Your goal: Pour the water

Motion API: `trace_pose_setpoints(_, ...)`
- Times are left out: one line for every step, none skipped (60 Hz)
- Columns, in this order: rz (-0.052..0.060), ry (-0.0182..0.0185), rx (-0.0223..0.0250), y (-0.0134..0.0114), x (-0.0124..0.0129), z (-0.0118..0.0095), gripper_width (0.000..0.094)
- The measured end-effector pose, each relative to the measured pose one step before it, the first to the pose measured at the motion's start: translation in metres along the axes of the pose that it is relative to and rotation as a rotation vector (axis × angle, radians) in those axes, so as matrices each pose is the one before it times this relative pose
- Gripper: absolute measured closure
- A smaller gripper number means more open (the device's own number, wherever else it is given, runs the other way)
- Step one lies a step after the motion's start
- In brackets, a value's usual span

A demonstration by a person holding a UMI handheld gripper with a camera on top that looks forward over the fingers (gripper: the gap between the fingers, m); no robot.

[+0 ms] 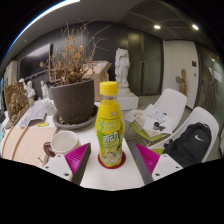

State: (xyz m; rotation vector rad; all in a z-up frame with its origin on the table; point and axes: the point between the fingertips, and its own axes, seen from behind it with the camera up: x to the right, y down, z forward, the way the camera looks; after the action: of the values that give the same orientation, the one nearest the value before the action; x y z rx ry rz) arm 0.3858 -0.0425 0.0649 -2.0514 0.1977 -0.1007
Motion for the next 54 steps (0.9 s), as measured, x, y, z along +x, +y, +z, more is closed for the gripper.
trace_pose_setpoints(-0.0045,0.00698,-0.00642,-0.00032,-0.00069,-0.00669,0.0076)
trace_pose_setpoints(-0.0043,0.00529,-0.00531,-0.00068,-0.00134,-0.00705,0.0079)
trace_pose_setpoints(-0.0042,0.0028,-0.00291,-0.00114,-0.00184,-0.00755,0.0077)
trace_pose_setpoints(-0.0046,0.00086,0.00096,-0.00014,-0.00451,-0.00647,0.0079)
trace_pose_setpoints(-0.0066,-0.00039,-0.00228,-0.00108,-0.00319,-0.00953,0.0077)
trace_pose_setpoints(-0.0064,0.001,-0.00269,-0.00127,-0.00213,-0.00883,0.0075)
trace_pose_setpoints(-0.0053,0.0036,-0.00442,-0.00067,-0.00181,-0.009,0.0074)
trace_pose_setpoints(-0.0056,0.00316,-0.00462,-0.00058,-0.00184,-0.00928,0.0074)
trace_pose_setpoints(-0.0067,0.00119,-0.00245,-0.0011,-0.00283,-0.00962,0.0073)
trace_pose_setpoints(-0.0071,0.00106,-0.00127,-0.00143,-0.00299,-0.00984,0.0072)
trace_pose_setpoints(-0.0065,0.00203,-0.00064,-0.00121,-0.00246,-0.01017,0.0071)
trace_pose_setpoints(-0.0042,0.00613,-0.0008,-0.00079,-0.00364,-0.00776,0.0074)
trace_pose_setpoints(-0.0042,0.00495,-0.00141,-0.00037,-0.00258,-0.01116,0.0076)
trace_pose_setpoints(-0.0044,0.00392,-0.00125,-0.00057,-0.00275,-0.01099,0.0076)
trace_pose_setpoints(-0.0034,0.00319,-0.00073,-0.00075,-0.00312,-0.01068,0.0075)
trace_pose_setpoints(-0.0024,0.00382,-0.00012,-0.00035,-0.00266,-0.01108,0.0073)
trace_pose_setpoints(-0.0018,0.0033,-0.00042,-0.00066,-0.00267,-0.01116,0.0074)
trace_pose_setpoints(-0.001,0.00364,-0.0007,-0.00015,-0.00272,-0.01116,0.0073)
trace_pose_setpoints(-0.0001,0.004,-0.00162,0.00039,-0.00249,-0.01117,0.0074)
trace_pose_setpoints(0.0017,0.00363,-0.00447,-0.00012,-0.00171,-0.00962,0.0075)
trace_pose_setpoints(0.0026,0.00421,-0.0043,0.00084,-0.00276,-0.01157,0.0074)
trace_pose_setpoints(0.0037,0.00264,-0.00535,0.0016,-0.00314,-0.01051,0.0076)
trace_pose_setpoints(0.0026,0.00041,-0.0044,0.00147,-0.00343,-0.01017,0.0075)
trace_pose_setpoints(0.0029,-0.00071,-0.00334,0.00189,-0.0031,-0.01013,0.0075)
trace_pose_setpoints(0.0047,0.00042,-0.00348,0.0019,-0.00319,-0.00998,0.0075)
trace_pose_setpoints(0.0057,0.00088,-0.00415,0.00224,-0.00308,-0.00986,0.0073)
trace_pose_setpoints(0.0047,0.00104,-0.00511,0.00171,-0.00175,-0.01014,0.0074)
trace_pose_setpoints(0.0054,0.00149,-0.00449,0.00256,-0.00318,-0.01068,0.0074)
trace_pose_setpoints(0.004,0.00023,-0.0041,0.00235,-0.00304,-0.00913,0.0074)
trace_pose_setpoints(0.004,0.00062,-0.0046,0.00269,-0.00289,-0.00866,0.0075)
trace_pose_setpoints(0.0035,0.00118,-0.00383,0.00264,-0.0026,-0.00868,0.0074)
trace_pose_setpoints(0.0025,0.00124,-0.00305,0.00255,-0.00255,-0.00854,0.0076)
trace_pose_setpoints(0.0017,0.00146,-0.0018,0.00218,-0.0022,-0.00786,0.0076)
trace_pose_setpoints(0.0015,0.00105,-0.00207,0.00223,-0.00207,-0.00635,0.0075)
trace_pose_setpoints(0.0017,0.00256,-0.0024,0.00267,-0.00207,-0.00765,0.0075)
trace_pose_setpoints(0.0012,0.00246,-0.0019,0.00272,-0.00236,-0.00791,0.0074)
trace_pose_setpoints(-0.0004,0.00163,-0.00153,0.00217,-0.00199,-0.0067,0.0076)
trace_pose_setpoints(-0.0004,0.00119,-0.00011,0.0023,-0.00194,-0.00629,0.0075)
trace_pose_setpoints(0.0001,0.00195,-0.00054,0.00208,-0.00184,-0.00585,0.0074)
trace_pose_setpoints(0.0009,0.00271,-0.00179,0.00235,-0.00146,-0.00563,0.0075)
trace_pose_setpoints(0.0005,0.00247,-0.00197,0.00209,-0.00126,-0.00548,0.0074)
trace_pose_setpoints(-0.0005,0.00201,-0.0009,0.00178,-0.00153,-0.00507,0.0075)
trace_pose_setpoints(-0.0013,0.00144,0.00001,0.00147,-0.00133,-0.00522,0.0074)
trace_pose_setpoints(-0.0015,0.00138,-0.00062,0.00024,-0.0008,-0.00255,0.0075)
trace_pose_setpoints(-0.0012,0.00223,0.001,0.0013,-0.00117,-0.00455,0.0075)
trace_pose_setpoints(-0.0009,0.00211,0.00157,0.00168,-0.00127,-0.00485,0.0074)
trace_pose_setpoints(-0.0021,0.00153,0.00073,-0.00013,-0.00207,-0.0049,0.0074)
trace_pose_setpoints(-0.0021,0.00144,0.00197,0.00112,-0.00158,-0.00343,0.0075)
trace_pose_setpoints(-0.0027,0.00181,0.00108,0.00114,-0.00116,-0.00326,0.0075)
trace_pose_setpoints(-0.0033,0.00225,-0.00031,0.00111,-0.0012,-0.0027,0.0075)
trace_pose_setpoints(-0.0041,0.00155,-0.0004,0.00072,-0.00142,-0.00275,0.0075)
trace_pose_setpoints(-0.0021,0.00035,-0.00118,0.00102,-0.00144,-0.00233,0.0074)
trace_pose_setpoints(0.0023,-0.00217,-0.00185,0.00112,-0.00163,-0.00214,0.0073)
trace_pose_setpoints(0.0059,-0.00337,-0.00215,0.00088,-0.00192,-0.00192,0.0074)
